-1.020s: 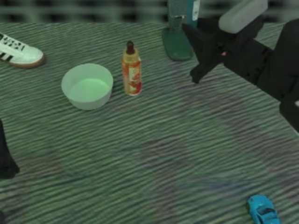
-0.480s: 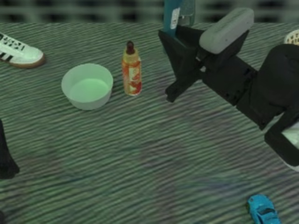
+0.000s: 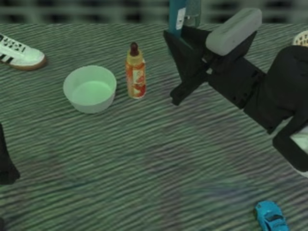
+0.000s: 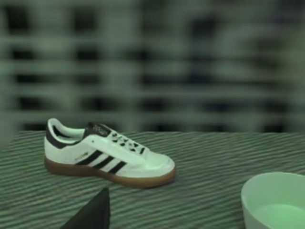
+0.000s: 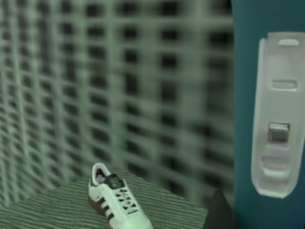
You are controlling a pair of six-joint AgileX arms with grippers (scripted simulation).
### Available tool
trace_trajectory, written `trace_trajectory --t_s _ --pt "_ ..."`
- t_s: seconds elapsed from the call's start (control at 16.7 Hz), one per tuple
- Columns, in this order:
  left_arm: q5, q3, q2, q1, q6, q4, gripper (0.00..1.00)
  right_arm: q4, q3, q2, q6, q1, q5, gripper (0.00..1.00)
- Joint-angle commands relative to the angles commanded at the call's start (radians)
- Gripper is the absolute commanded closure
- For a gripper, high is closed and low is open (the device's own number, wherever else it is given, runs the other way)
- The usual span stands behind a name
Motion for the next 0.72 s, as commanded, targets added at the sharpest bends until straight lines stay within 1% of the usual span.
trace_trajectory --t_s 0.18,0.24,0.36,0.54,0.72 --pt "0.001 0.001 0.001 0.000 0.000 0.001 0.00 0.000 0.000 0.000 0.000 0.000 0.000 1.00" --pt "0.011 0.010 0.013 -0.004 0.002 0.006 0.00 0.000 0.000 0.000 0.000 0.000 0.000 1.00" --pt "0.054 0.051 0.066 -0.019 0.008 0.030 0.00 0.000 0.000 0.000 0.000 0.000 0.000 1.00" --pt "0.163 0.157 0.227 -0.057 0.024 0.091 0.00 0.000 0.000 0.000 0.000 0.000 0.000 1.00" --pt "0.304 0.290 0.460 -0.104 0.044 0.167 0.00 0.000 0.000 0.000 0.000 0.000 0.000 1.00"
